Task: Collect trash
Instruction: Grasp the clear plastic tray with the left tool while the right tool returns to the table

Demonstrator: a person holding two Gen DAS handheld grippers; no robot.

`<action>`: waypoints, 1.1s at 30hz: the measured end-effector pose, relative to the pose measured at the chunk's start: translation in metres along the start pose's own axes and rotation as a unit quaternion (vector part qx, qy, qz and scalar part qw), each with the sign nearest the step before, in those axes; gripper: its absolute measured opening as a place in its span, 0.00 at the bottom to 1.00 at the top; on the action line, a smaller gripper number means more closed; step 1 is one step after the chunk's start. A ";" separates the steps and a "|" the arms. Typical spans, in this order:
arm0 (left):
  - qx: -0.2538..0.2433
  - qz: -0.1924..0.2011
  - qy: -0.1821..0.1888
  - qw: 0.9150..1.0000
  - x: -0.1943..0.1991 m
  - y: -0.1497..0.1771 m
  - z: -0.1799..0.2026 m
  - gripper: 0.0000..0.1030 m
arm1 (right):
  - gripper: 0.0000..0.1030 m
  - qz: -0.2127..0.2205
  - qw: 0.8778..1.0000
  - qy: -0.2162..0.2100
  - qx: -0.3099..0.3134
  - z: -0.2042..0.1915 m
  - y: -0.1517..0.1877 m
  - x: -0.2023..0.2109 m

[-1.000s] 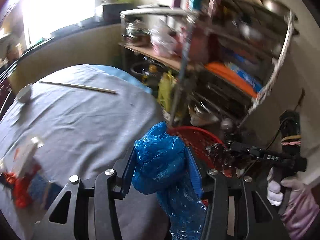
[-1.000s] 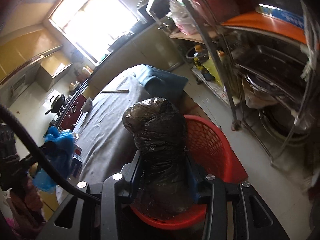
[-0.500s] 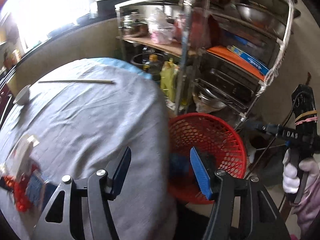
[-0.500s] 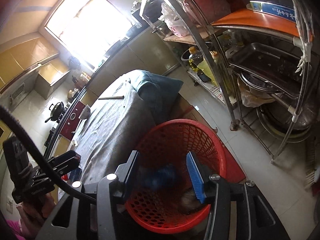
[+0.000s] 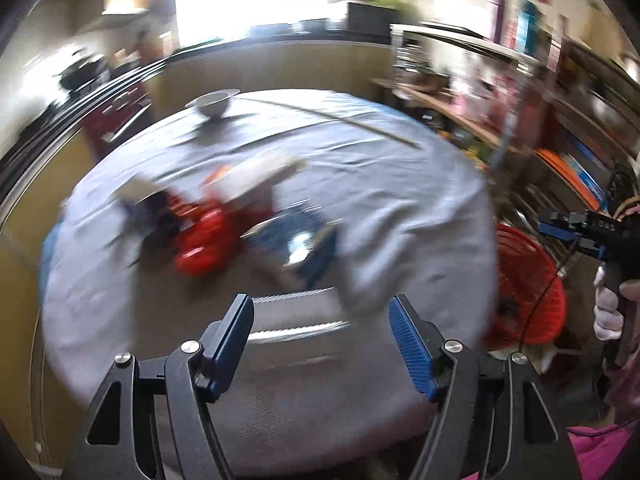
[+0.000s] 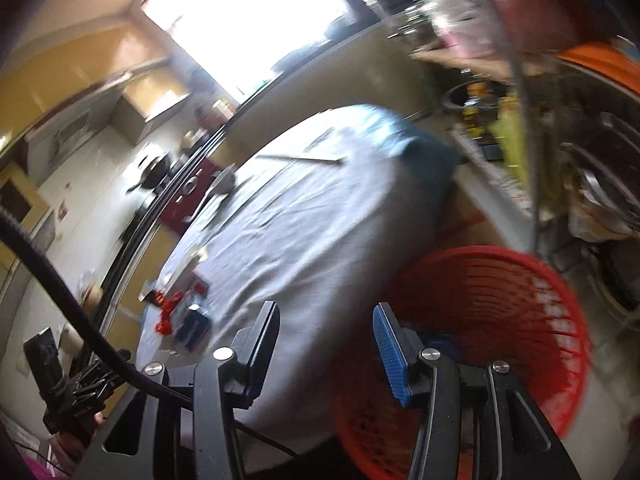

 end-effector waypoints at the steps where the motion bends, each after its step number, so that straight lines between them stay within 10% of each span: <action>1: 0.013 0.000 -0.007 1.000 0.001 0.003 -0.011 0.69 | 0.51 -0.005 1.000 -0.005 0.009 -0.010 0.001 -0.005; 17: 0.114 -0.017 0.078 0.990 -0.030 0.012 -0.023 0.74 | 0.51 -0.072 0.993 -0.028 0.087 -0.105 0.039 -0.056; 33: 0.102 -0.036 0.023 0.994 -0.061 0.018 -0.030 0.78 | 0.51 -0.100 0.989 -0.054 0.094 -0.121 0.047 -0.076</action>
Point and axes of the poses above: each gripper's, at about its wrist camera, not at the fingertips, and x roughly against the way its jaws point, z to its right, y to its underside, the point moved 9 cm from there along -x, roughly the way its jaws point, and after that the axes turned 11 degrees about y, right-handed, at the moved point
